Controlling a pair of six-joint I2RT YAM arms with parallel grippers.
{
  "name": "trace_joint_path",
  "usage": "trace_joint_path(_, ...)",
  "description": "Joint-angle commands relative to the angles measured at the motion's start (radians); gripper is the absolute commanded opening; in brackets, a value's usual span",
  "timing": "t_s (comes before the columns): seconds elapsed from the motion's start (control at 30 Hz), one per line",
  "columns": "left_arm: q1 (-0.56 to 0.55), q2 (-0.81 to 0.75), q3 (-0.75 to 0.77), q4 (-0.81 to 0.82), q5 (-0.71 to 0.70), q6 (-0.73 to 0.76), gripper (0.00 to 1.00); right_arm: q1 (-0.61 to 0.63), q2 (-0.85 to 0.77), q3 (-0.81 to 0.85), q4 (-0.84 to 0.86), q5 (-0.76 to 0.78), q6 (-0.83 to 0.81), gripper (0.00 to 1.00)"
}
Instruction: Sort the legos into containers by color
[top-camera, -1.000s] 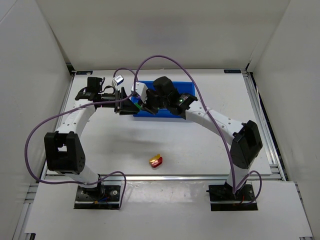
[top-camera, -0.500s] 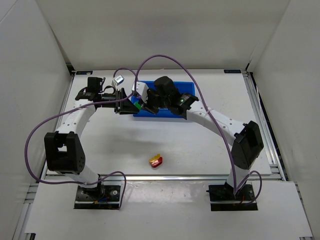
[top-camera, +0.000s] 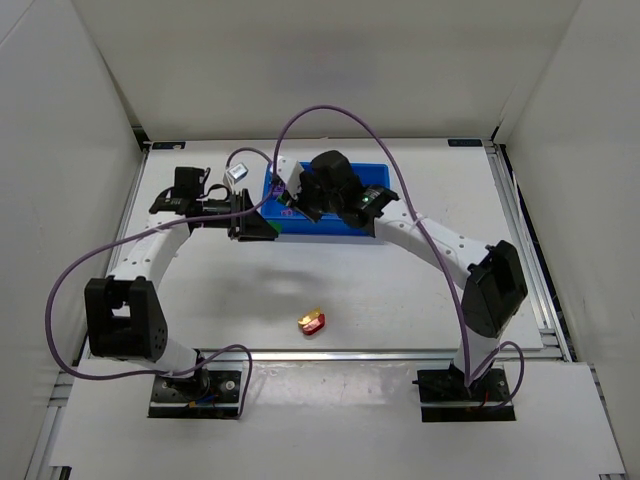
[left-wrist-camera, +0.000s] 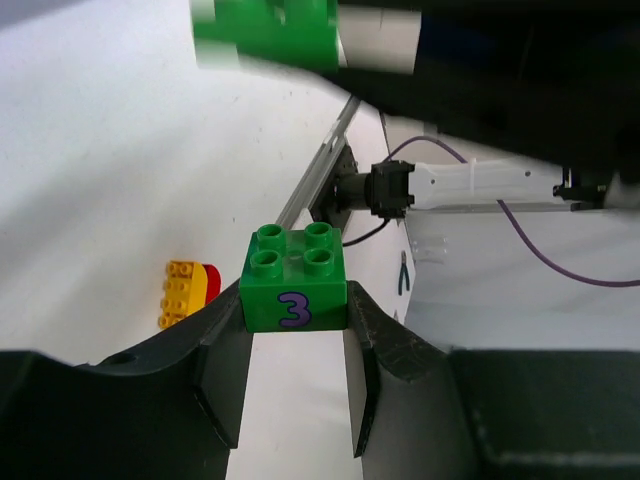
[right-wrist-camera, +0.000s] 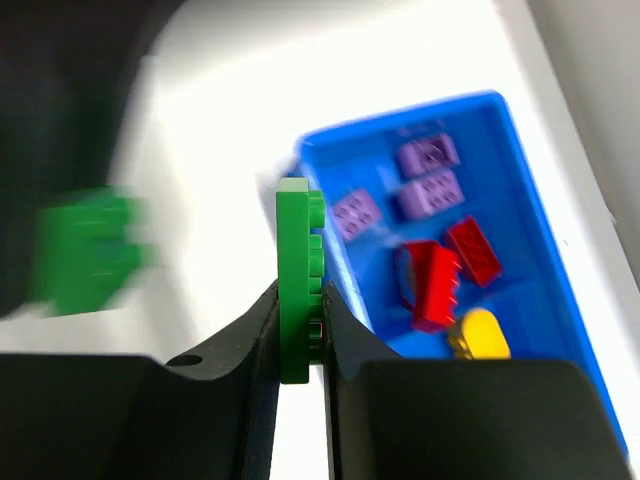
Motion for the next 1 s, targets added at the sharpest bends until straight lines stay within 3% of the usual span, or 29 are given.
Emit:
trace_joint_path(0.0,-0.005,-0.075,-0.039,-0.007,0.029,0.009,0.29,-0.038,0.022,0.041,0.055,0.078,0.035,0.0)
trace_joint_path(0.3,-0.005,-0.119,-0.014,-0.007,-0.029,0.008,0.29,-0.222,0.03,0.0,0.021,0.164,0.099,0.0)
trace_joint_path(0.5,-0.009,-0.121,0.05,0.038,-0.166,-0.024,0.28,-0.428,0.02,-0.067,-0.037,0.158,0.235,0.0)
trace_joint_path(0.6,-0.018,-0.093,0.097,0.046,-0.198,-0.029,0.28,-0.513,0.052,-0.072,-0.058,0.08,0.384,0.0)
trace_joint_path(0.97,-0.019,-0.066,0.123,0.051,-0.201,-0.031,0.29,-0.528,0.181,0.043,-0.052,0.01,0.469,0.0)
